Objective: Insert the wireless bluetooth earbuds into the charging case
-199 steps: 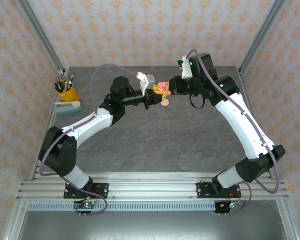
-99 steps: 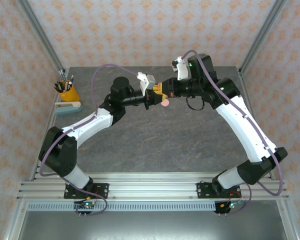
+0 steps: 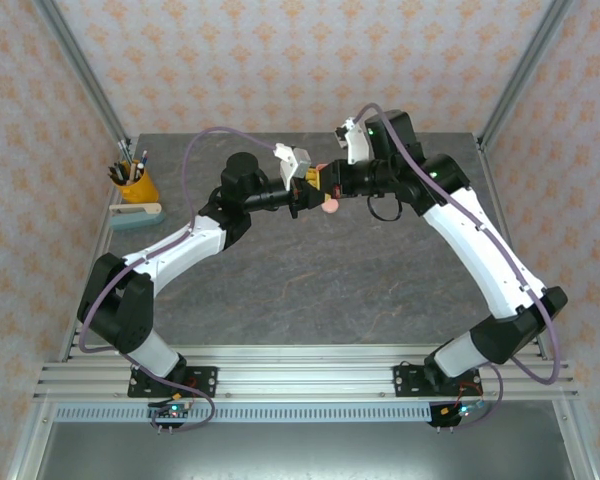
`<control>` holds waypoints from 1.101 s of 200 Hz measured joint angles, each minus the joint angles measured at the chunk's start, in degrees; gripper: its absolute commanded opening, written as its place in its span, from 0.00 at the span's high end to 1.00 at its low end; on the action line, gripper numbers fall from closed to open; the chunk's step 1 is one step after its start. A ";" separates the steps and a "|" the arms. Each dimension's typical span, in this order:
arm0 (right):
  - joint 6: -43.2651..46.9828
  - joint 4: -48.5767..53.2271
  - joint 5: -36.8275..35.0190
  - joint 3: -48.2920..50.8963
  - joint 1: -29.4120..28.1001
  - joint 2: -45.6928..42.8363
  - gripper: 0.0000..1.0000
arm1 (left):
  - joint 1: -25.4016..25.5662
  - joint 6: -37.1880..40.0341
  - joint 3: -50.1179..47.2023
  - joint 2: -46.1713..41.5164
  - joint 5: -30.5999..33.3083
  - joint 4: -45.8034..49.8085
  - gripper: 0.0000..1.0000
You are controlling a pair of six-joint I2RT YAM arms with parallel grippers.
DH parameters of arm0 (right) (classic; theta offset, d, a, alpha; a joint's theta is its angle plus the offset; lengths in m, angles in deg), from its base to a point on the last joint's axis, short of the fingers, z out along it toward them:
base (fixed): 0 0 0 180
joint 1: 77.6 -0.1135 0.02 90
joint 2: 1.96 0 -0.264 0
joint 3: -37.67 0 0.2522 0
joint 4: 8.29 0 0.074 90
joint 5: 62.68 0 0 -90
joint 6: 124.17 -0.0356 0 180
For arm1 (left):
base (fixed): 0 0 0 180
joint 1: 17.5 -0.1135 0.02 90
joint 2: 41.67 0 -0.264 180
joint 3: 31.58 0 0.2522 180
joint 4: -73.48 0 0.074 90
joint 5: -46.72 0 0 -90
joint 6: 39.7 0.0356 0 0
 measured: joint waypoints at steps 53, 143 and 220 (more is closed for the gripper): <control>0.39 0.48 -1.46 1.66 4.07 0.44 1.00 | 0.00 0.15 0.00 0.11 0.39 1.25 1.00; 0.09 0.48 -1.18 -0.37 5.64 -0.24 1.00 | 0.00 0.17 0.09 0.13 0.39 1.29 1.00; -0.26 1.36 -4.13 -2.43 6.62 -1.33 1.00 | 0.00 0.22 0.11 0.13 0.15 1.29 1.00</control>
